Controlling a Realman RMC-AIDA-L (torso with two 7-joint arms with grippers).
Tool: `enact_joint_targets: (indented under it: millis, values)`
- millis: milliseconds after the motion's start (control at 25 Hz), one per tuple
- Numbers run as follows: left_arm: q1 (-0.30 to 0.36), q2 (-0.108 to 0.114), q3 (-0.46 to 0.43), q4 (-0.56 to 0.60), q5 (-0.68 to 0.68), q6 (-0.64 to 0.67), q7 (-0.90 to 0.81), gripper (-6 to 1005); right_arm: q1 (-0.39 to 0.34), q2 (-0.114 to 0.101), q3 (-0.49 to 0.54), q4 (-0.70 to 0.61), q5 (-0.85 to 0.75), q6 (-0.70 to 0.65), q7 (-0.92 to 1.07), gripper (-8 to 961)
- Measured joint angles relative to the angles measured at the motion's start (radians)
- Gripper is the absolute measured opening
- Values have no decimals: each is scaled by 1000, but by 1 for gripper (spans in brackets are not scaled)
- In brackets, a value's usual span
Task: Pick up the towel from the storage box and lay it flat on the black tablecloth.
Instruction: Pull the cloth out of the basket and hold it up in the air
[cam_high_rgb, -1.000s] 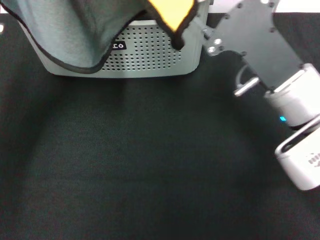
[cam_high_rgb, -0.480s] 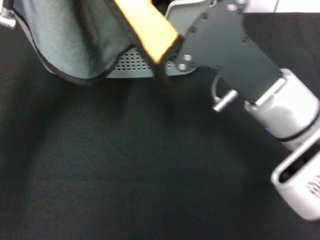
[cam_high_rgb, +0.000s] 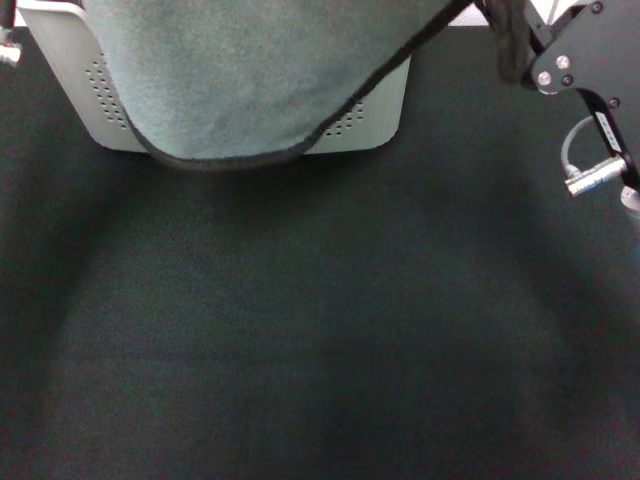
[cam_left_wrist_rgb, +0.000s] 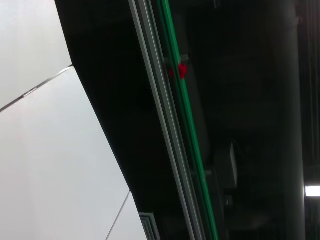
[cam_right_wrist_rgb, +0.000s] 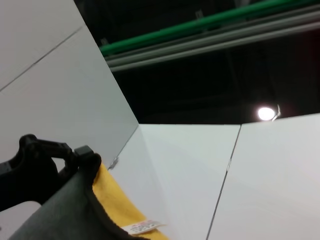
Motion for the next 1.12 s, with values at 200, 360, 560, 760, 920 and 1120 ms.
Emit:
enact_joint_targets:
  millis: [200,360,560,760,920,1120]
  values:
    - [-2,-1,5,-1,0,0,1,26,41,0,-12,33,3,44,70,712]
    - [1,-3,6,-2,0,0,5,26,62,0,-39,35,-6,75,99,711]
    - [2,-3,7,-4,0,0,9,26,67,0,-63,24,-50,20,100,710]
    - [2,-4,7,-11,0,0,9,26,26,0,-32,19,-52,-95,155,710]
    - [0,-4,8,-12,0,1,8,27,21,0,22,31,-46,-55,237,709]
    - [-8,-4,10,-12,0,3,8,27,70,0,19,34,-35,68,252,708]
